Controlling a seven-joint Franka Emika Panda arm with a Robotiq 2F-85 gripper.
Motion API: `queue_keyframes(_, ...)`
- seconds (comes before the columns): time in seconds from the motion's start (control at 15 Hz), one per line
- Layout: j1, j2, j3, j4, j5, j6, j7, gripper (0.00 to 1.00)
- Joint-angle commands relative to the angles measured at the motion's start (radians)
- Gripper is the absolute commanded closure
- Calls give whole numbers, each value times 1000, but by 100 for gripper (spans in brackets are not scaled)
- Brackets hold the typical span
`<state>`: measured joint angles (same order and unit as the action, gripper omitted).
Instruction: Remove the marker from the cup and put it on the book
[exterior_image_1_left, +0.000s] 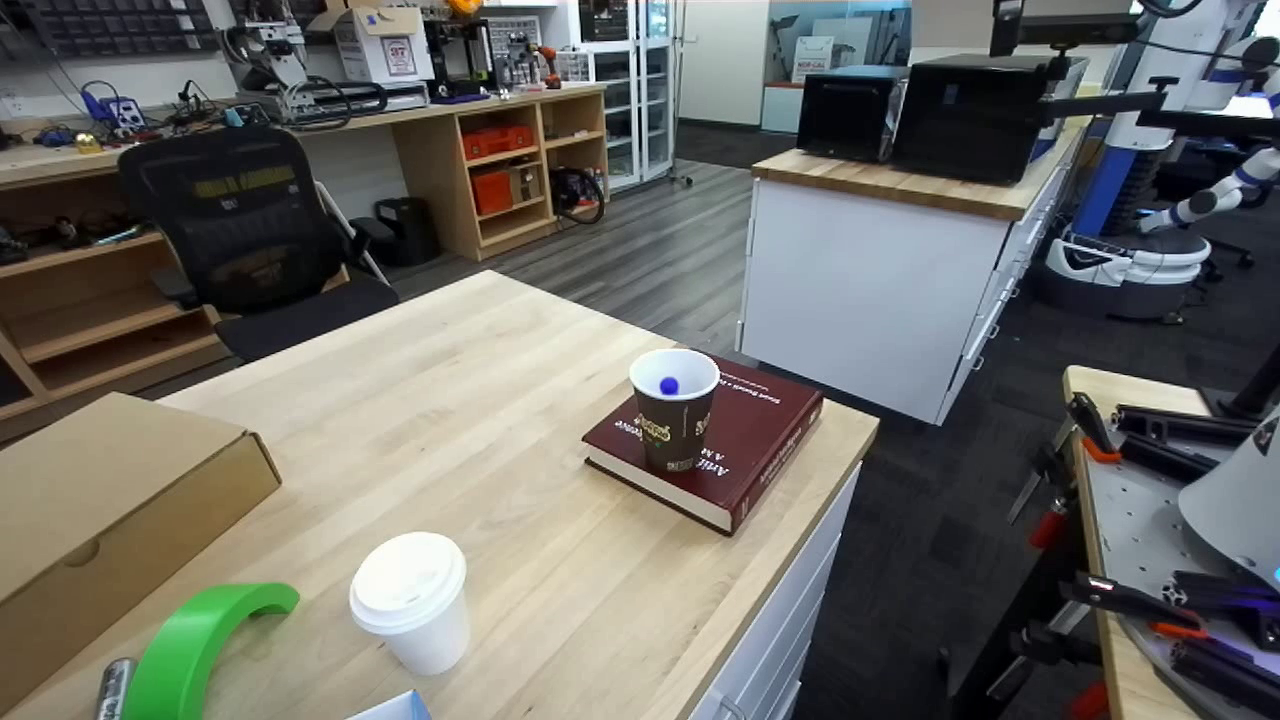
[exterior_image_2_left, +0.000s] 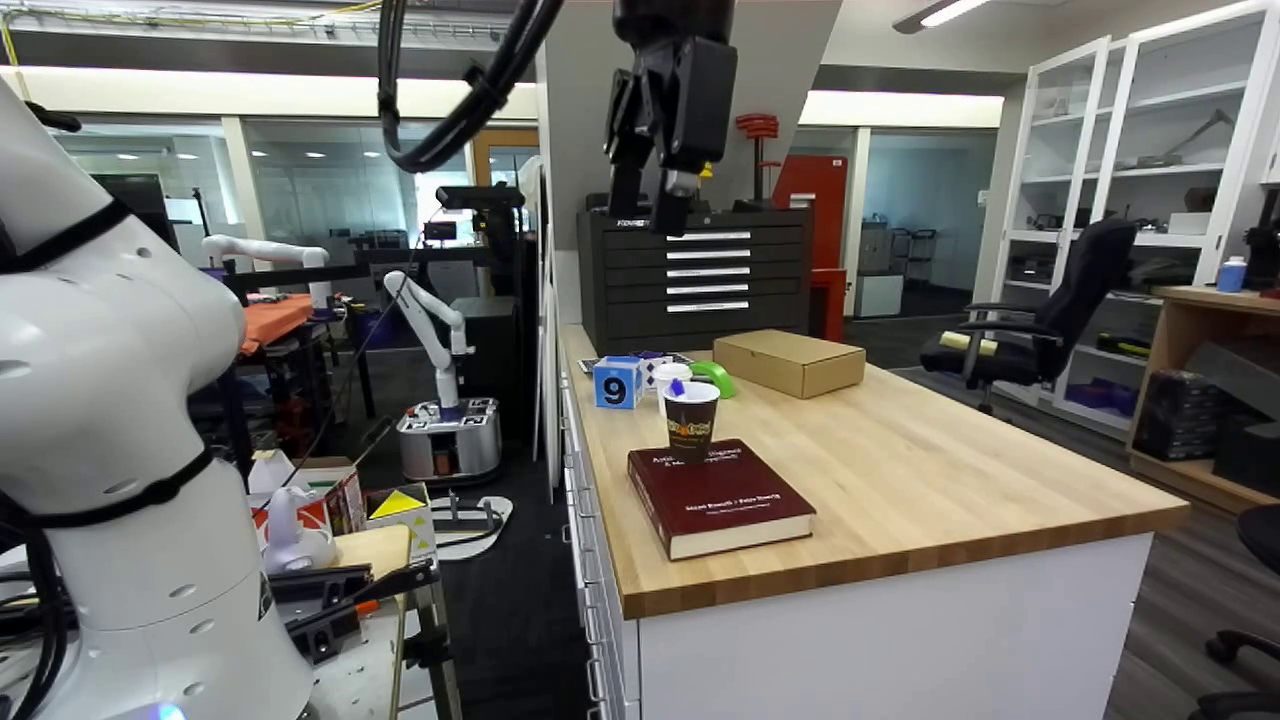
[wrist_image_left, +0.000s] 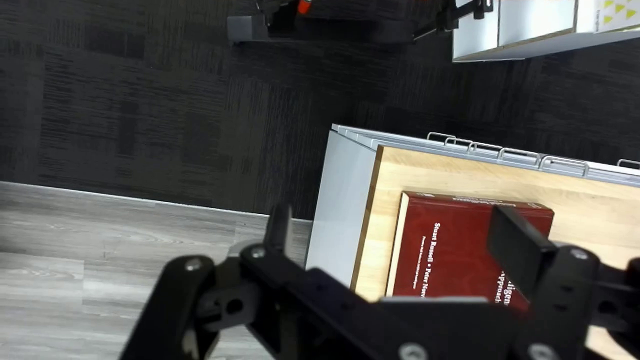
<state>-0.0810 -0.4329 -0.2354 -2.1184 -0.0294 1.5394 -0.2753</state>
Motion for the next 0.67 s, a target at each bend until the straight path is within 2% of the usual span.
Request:
queue_keyframes(0.0,-5,-14,37,-30,-11,76,14,0)
queue_keyframes(0.6,46,1,160,-98,-38,296,17,0)
